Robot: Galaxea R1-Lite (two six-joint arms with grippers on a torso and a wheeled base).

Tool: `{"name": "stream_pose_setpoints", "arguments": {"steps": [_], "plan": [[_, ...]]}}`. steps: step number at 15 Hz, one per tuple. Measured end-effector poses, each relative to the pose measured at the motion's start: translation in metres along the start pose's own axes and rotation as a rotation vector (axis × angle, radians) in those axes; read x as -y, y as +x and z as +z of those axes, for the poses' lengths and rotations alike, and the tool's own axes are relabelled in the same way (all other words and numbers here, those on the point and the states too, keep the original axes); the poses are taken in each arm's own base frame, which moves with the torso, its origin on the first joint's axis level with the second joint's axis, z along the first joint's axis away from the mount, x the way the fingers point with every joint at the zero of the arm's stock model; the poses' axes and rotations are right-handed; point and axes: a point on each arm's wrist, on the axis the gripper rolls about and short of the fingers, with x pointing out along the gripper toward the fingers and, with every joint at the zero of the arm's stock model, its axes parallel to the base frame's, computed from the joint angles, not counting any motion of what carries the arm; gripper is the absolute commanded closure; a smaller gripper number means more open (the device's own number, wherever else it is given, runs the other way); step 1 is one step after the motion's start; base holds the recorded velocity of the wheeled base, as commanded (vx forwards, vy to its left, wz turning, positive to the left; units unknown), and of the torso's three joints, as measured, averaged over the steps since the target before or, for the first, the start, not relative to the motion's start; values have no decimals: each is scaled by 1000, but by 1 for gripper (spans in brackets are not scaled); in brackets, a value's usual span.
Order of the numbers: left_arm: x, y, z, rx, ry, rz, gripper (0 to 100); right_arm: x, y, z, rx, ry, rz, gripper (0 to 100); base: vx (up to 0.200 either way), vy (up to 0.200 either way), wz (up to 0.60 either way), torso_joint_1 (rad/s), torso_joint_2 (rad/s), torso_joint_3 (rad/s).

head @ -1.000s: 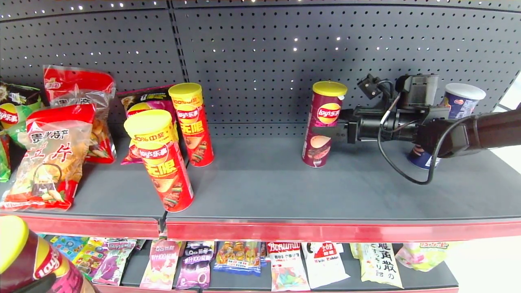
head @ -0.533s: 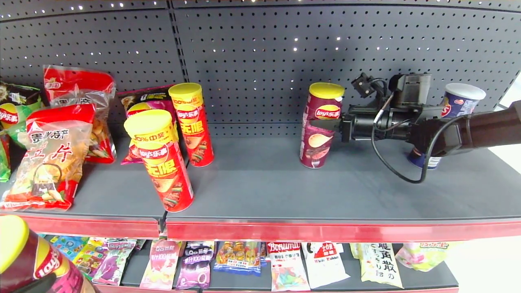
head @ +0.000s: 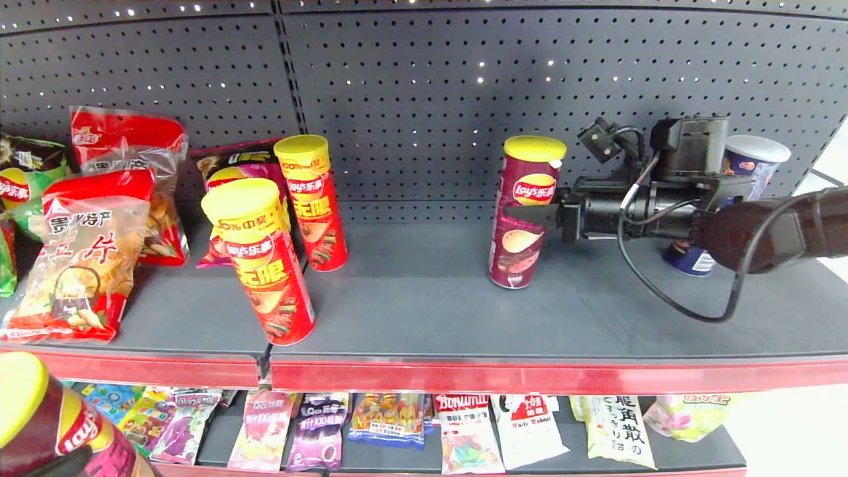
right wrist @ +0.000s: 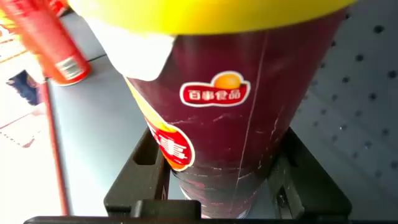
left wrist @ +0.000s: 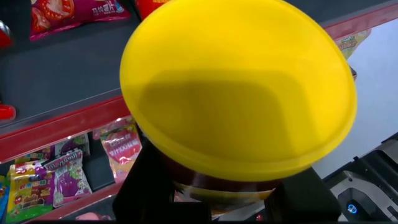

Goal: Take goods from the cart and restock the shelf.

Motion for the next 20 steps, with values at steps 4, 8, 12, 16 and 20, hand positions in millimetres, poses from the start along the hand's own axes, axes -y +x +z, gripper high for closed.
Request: {"name": "stream_pose_setpoints", "arguments": {"steps": [4, 8, 12, 16, 20], "plan": [[0, -1, -1, 0, 0, 0, 100, -47, -16, 0, 3, -22, 34, 100, 0, 0, 0, 0, 0, 0], [0, -1, -1, 3, 1, 0, 100, -66, -13, -8, 15, -40, 57, 100, 0, 0, 0, 0, 0, 0], [0, 0, 0, 1, 0, -2, 100, -71, -11, -11, 7, -41, 74, 100, 0, 0, 0, 0, 0, 0], [0, 0, -1, -2, 0, -7, 100, -71, -10, -15, -3, -45, 78, 100, 0, 0, 0, 0, 0, 0], [0, 0, -1, -3, 0, -8, 100, -80, -4, -18, -13, -53, 110, 100, 0, 0, 0, 0, 0, 0]]}}
